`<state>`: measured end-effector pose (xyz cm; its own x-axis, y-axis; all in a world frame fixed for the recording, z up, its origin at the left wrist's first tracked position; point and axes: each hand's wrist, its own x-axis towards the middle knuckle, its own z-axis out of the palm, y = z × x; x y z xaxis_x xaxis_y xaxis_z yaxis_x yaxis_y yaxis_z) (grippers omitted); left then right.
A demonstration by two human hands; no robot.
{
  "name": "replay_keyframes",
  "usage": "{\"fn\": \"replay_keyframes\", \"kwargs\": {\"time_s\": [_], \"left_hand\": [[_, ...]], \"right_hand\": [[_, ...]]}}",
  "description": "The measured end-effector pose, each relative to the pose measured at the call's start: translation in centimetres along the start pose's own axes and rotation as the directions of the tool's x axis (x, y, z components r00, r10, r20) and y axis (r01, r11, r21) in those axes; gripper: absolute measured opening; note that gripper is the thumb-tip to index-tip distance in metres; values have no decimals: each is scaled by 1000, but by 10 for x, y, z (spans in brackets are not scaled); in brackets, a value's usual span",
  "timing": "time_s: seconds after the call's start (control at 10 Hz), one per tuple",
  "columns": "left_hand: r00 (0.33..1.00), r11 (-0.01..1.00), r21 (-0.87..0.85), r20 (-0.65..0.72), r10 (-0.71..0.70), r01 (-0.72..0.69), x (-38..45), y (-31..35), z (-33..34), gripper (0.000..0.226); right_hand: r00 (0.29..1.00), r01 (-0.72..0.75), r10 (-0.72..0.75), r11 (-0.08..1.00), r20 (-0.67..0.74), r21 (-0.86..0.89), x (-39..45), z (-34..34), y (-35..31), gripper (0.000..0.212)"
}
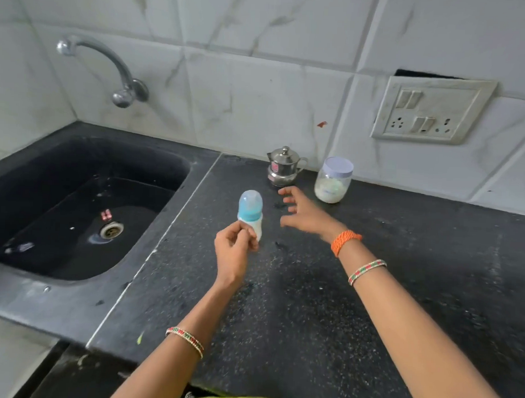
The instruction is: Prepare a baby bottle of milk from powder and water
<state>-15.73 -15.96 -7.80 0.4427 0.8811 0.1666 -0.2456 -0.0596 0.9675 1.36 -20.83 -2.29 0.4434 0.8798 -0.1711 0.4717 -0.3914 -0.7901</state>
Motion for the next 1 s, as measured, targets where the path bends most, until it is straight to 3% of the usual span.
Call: {"fn": "replay_keyframes", "kwargs": {"time_s": [0.1,0.2,0.3,0.5,0.6,0.9,1.0], "left_hand": [[986,997,50,-160,-45,53,-3,0,-37,30],[978,981,125,-166,-127,148,5,0,-60,25],[976,958,196,-104,-190,208,16,2,-71,21],[966,917,316,4,-257,243,33,-2,-75,23],[959,902,358,52,-279,243,37,-5,-65,24],[941,852,518,243,-235,79,47,-12,-42,13],[916,785,617,341,-213,-48,50,-13,-35,34]], "right_hand": [[994,87,-87,996,71,6,-2,56,-9,116],[985,139,-131,988,-109,70,4,96,-18,107],[950,85,-53,992,-307,95,10,106,-18,68],[855,22,68,986,-515,168,15,51,-7,57],[832,-10,105,985,-544,175,19,22,3,59],[874,-95,181,974,-451,206,19,55,24,58],[893,-106,165,982,-418,159,14,56,22,74]]}}
